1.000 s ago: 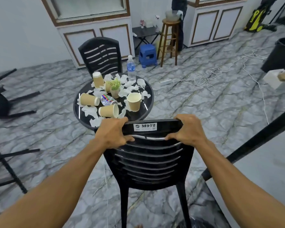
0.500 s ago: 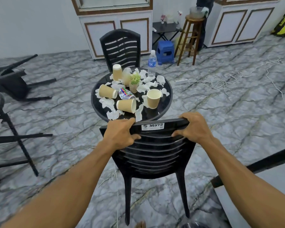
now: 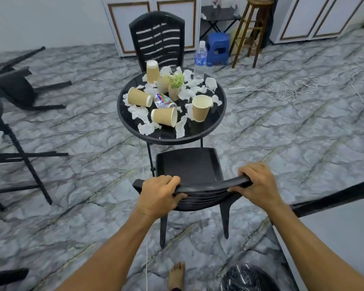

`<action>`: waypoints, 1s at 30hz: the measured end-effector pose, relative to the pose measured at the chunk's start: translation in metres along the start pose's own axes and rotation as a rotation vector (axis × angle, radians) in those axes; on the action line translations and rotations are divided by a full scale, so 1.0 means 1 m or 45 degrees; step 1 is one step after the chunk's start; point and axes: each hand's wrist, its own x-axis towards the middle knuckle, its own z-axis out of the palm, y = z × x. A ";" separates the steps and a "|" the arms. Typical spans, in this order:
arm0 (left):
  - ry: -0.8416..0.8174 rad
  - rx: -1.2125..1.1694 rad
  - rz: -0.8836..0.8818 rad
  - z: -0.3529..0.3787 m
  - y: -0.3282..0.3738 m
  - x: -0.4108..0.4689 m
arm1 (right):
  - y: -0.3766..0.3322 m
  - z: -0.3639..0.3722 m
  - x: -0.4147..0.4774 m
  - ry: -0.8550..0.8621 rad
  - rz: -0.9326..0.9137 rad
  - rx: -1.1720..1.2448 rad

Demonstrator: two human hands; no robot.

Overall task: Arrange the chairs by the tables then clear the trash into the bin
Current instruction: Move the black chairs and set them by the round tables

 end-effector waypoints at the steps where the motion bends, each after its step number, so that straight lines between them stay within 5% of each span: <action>1: -0.036 -0.005 0.005 0.004 0.010 -0.002 | 0.007 -0.002 -0.008 -0.040 0.024 -0.014; 8: -0.325 -0.009 -0.073 0.009 0.057 -0.024 | 0.011 -0.012 -0.047 -0.137 0.085 -0.023; 24: -0.046 0.034 -0.062 -0.041 0.025 -0.026 | -0.027 -0.029 -0.008 0.060 -0.142 0.028; 30: -0.092 0.063 -0.087 -0.032 0.037 -0.029 | -0.017 -0.021 -0.025 -0.017 -0.030 0.033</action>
